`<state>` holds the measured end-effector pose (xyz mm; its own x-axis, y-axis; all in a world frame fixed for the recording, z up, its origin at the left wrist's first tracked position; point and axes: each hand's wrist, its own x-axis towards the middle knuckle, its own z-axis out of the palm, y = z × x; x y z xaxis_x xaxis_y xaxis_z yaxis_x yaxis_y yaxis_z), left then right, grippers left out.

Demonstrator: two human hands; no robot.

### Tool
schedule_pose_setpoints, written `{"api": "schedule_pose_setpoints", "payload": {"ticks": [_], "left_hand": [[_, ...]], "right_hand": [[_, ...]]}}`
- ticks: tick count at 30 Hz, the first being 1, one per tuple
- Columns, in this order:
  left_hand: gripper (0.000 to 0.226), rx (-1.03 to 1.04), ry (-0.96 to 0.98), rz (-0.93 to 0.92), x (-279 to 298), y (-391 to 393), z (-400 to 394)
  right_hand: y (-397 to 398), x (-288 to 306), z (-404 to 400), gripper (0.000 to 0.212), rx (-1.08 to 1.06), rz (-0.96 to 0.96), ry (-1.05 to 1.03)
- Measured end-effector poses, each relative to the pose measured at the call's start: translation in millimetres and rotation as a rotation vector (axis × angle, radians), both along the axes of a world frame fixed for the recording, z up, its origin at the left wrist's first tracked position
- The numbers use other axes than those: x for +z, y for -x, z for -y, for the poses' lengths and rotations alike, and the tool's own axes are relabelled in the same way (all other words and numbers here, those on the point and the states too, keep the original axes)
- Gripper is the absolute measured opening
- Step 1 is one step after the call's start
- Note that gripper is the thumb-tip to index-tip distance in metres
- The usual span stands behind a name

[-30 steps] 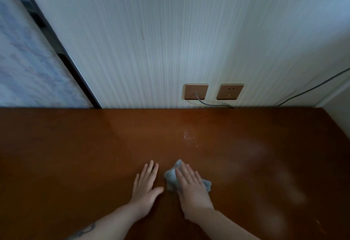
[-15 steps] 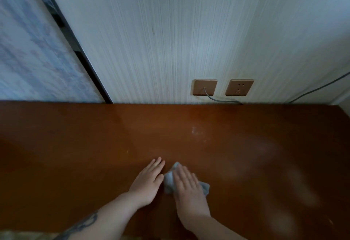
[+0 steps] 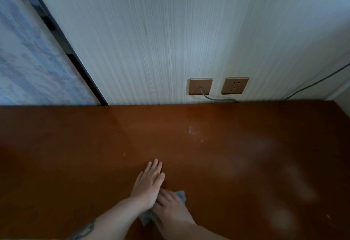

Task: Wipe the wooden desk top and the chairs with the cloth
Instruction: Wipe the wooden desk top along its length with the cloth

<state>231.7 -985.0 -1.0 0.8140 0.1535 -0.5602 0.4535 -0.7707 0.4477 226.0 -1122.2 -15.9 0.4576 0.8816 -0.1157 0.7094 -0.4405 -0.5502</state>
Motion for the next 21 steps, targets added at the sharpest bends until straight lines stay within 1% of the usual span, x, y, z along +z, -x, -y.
{"api": "schedule_pose_setpoints", "payload": {"ticks": [1,2,4,6,8,9,11,12,13,14,15,17,18,19,20,21], "left_hand": [[0.053,-0.014,-0.016,-0.005,0.3,0.0,-0.8],[0.054,-0.025,-0.034,-0.012,0.3,-0.3,-0.4],[0.057,-0.050,-0.093,-0.027,-1.9,0.5,3.2],[0.064,-0.089,-0.179,-0.052,-4.5,1.7,9.2],[0.070,-0.105,-0.242,-0.084,-5.3,2.3,15.7],[0.072,-0.098,-0.259,-0.093,-5.2,2.2,19.4],[0.074,-0.066,-0.268,-0.107,-4.9,1.9,27.1],[0.074,-0.047,-0.265,-0.108,-5.7,1.7,31.0],[0.075,-0.029,-0.265,-0.105,-7.0,1.2,34.9],[0.075,-0.011,-0.270,-0.098,-8.6,1.2,38.1],[0.075,0.013,-0.280,-0.086,-9.8,0.4,39.9],[0.077,0.094,-0.294,-0.072,-10.9,-3.5,38.8],[0.079,0.139,-0.302,-0.079,-11.1,-7.2,35.6],[0.082,0.169,-0.314,-0.089,-10.6,-11.3,31.7],[0.085,0.182,-0.328,-0.097,-9.9,-15.6,27.3],[0.087,0.186,-0.339,-0.100,-9.2,-20.6,22.5]], "right_hand": [[-4.1,2.4,2.3,0.050,0.086,-0.022,-0.008],[-8.9,-2.9,10.1,0.049,0.070,0.001,-0.038],[-25.2,-13.1,35.2,0.050,-0.168,0.058,-0.019],[-39.7,-19.1,73.5,0.052,-0.427,0.175,0.074],[-46.6,-18.8,104.9,0.061,-0.678,0.235,0.170],[-48.0,-15.2,111.5,0.066,-0.795,0.237,0.185],[-53.7,-11.7,104.5,0.065,-1.031,0.270,0.237],[-57.2,-11.5,94.0,0.063,-1.112,0.226,0.250],[-61.5,-9.3,81.3,0.063,-1.138,0.160,0.263],[-64.0,-8.0,69.3,0.063,-1.098,0.144,0.273],[-66.6,-2.0,57.1,0.062,-0.975,0.136,0.273],[-66.3,1.3,53.2,0.061,-0.569,0.090,0.238],[-62.6,0.2,60.3,0.062,-0.405,0.123,0.208],[-60.3,-6.2,72.9,0.063,-0.294,0.223,0.223],[-59.5,-7.4,87.1,0.066,-0.300,0.235,0.228],[-59.5,-3.2,98.4,0.069,-0.363,0.194,0.274]]}}
